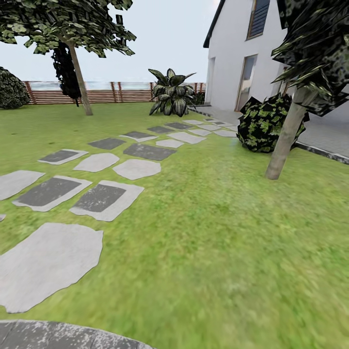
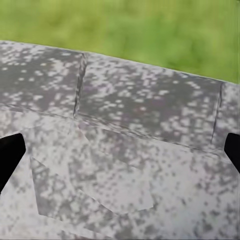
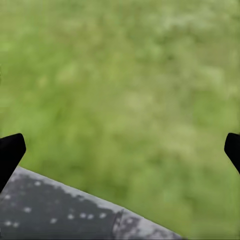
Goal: In the garden, pick up the pesticide atomizer on the floor and spray pesticide onto both trees until each tree trunk is fully covered.
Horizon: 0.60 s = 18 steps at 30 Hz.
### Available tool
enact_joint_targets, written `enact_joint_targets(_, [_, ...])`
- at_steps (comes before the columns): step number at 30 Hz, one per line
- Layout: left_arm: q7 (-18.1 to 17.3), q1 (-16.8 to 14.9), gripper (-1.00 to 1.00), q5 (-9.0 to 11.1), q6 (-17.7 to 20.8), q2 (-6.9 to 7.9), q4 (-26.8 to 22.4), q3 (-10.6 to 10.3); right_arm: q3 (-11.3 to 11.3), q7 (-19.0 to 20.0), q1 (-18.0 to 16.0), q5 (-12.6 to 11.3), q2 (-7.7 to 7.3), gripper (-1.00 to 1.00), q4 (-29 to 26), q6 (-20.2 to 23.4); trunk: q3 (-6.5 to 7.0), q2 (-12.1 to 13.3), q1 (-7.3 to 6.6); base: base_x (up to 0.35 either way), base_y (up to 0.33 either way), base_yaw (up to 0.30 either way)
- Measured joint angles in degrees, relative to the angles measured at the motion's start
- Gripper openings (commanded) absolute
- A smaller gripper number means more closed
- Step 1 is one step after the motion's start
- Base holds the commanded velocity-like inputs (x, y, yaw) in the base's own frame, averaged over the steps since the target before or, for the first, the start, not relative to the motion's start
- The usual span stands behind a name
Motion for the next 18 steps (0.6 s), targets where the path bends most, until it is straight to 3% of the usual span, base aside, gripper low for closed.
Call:
enact_joint_targets(3, [0.0,0.0,1.00,0.0,0.0,-0.11,-0.3,-0.2,0.0,0.0,0.0,0.0,-0.06,1.00,-0.2,0.0,0.00,0.0,0.00,0.066,0.119,0.000])
enact_joint_targets(6, [0.0,-1.2,1.00,0.1,0.2,-0.28,-1.8,-0.1,-0.1,-0.1,0.0,0.0,-0.31,1.00,-4.0,-0.2,0.00,0.0,-0.02,0.152,0.281,0.000])
enact_joint_targets(18, [-0.7,-0.6,1.00,0.0,0.0,-0.29,-1.9,-0.3,-0.3,-0.3,0.0,-0.1,-1.25,1.00,-4.0,-0.1,0.00,0.0,-0.02,0.092,0.301,0.000])
